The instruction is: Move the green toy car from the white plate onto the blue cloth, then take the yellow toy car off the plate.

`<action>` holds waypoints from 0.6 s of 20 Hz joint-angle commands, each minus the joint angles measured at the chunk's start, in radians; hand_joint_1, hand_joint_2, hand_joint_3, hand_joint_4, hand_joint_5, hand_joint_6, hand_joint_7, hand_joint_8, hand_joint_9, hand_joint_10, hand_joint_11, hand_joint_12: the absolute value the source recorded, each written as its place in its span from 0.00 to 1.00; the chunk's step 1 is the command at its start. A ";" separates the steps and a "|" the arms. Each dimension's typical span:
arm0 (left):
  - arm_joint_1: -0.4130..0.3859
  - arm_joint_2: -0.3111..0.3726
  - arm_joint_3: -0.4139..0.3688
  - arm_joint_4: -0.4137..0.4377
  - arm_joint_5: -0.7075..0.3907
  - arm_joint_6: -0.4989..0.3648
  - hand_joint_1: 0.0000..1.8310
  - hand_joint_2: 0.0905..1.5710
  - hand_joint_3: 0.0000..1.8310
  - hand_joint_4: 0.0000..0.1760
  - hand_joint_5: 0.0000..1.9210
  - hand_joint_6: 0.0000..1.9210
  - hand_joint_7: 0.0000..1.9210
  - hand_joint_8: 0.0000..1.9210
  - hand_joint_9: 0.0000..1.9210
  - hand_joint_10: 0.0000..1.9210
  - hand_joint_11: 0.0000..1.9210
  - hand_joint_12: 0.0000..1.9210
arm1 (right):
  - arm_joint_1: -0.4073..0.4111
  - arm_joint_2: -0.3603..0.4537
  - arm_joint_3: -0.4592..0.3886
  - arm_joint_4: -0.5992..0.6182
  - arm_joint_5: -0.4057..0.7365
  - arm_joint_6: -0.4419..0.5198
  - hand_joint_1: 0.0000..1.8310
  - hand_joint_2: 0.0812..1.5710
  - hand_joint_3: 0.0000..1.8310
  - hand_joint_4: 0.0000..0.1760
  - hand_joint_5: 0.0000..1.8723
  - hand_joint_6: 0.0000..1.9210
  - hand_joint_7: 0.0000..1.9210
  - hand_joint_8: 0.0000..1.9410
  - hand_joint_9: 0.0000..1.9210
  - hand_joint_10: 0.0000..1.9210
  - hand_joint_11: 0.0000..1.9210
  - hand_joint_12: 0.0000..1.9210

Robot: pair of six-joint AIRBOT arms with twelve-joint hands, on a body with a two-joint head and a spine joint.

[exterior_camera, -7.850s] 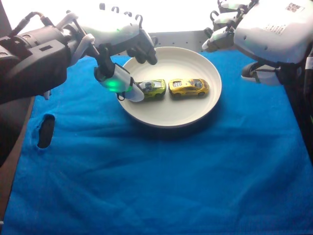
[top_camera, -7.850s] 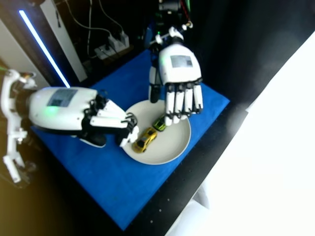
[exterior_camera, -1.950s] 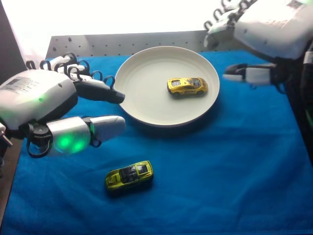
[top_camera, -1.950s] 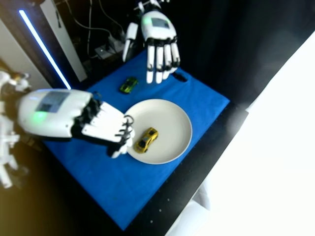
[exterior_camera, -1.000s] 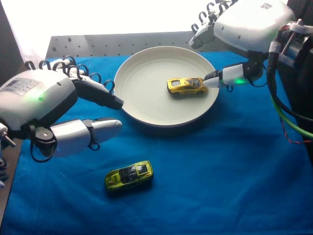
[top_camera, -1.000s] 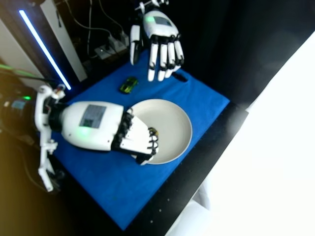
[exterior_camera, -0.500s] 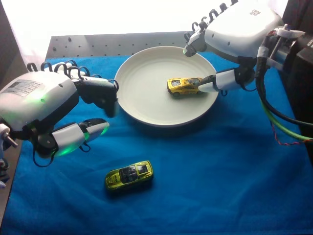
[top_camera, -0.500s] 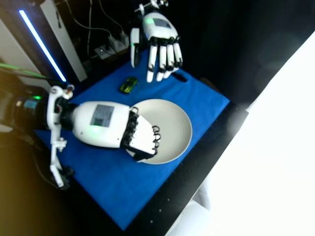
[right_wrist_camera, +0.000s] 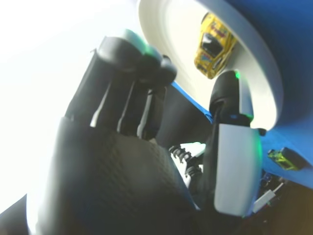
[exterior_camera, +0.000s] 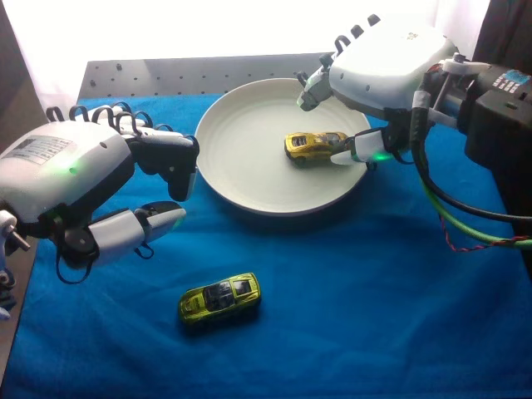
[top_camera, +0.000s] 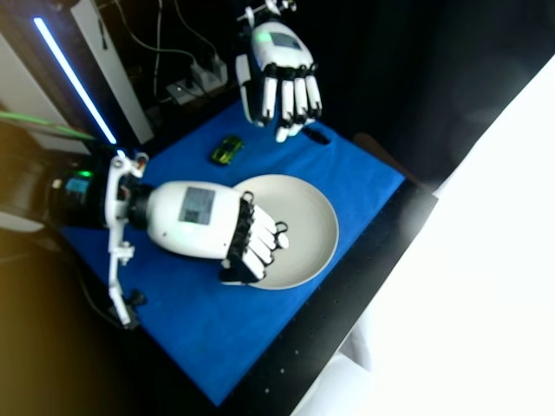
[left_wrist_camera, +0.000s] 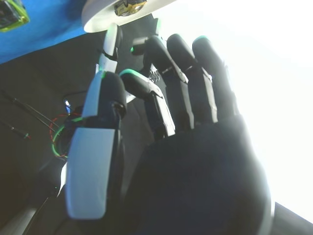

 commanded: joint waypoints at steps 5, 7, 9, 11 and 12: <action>-0.008 -0.006 -0.002 0.019 -0.120 -0.004 0.44 0.82 0.00 1.00 0.32 0.79 0.34 0.31 0.23 0.58 0.12 0.90 | 0.018 -0.015 0.019 -0.006 0.083 -0.009 0.51 0.60 0.00 0.00 0.39 0.00 0.28 0.65 0.29 0.81 0.28 0.99; -0.008 -0.006 -0.002 0.019 -0.120 -0.004 0.44 0.82 0.00 1.00 0.32 0.79 0.35 0.31 0.24 0.58 0.12 0.90 | 0.018 -0.023 0.028 -0.006 0.075 -0.009 0.51 0.60 0.00 0.00 0.39 0.00 0.32 0.75 0.35 0.90 0.37 1.00; -0.008 -0.006 -0.002 0.019 -0.121 -0.007 0.44 0.82 0.00 1.00 0.32 0.79 0.34 0.33 0.22 0.60 0.10 0.92 | 0.018 -0.028 0.034 -0.006 0.069 -0.010 0.52 0.59 0.00 0.00 0.40 0.00 0.31 0.83 0.35 0.95 0.40 1.00; -0.008 -0.007 -0.002 0.019 -0.121 -0.009 0.44 0.82 0.00 1.00 0.32 0.78 0.33 0.36 0.22 0.64 0.12 0.93 | 0.018 -0.032 0.038 -0.006 0.063 -0.010 0.50 0.60 0.00 0.00 0.40 0.00 0.29 0.70 0.31 0.84 0.32 0.99; -0.008 -0.007 -0.002 0.019 -0.121 -0.009 0.44 0.82 0.00 1.00 0.32 0.78 0.33 0.37 0.22 0.64 0.12 0.93 | 0.018 -0.032 0.039 -0.006 0.062 -0.010 0.50 0.60 0.00 0.00 0.40 0.00 0.30 0.62 0.31 0.78 0.29 0.97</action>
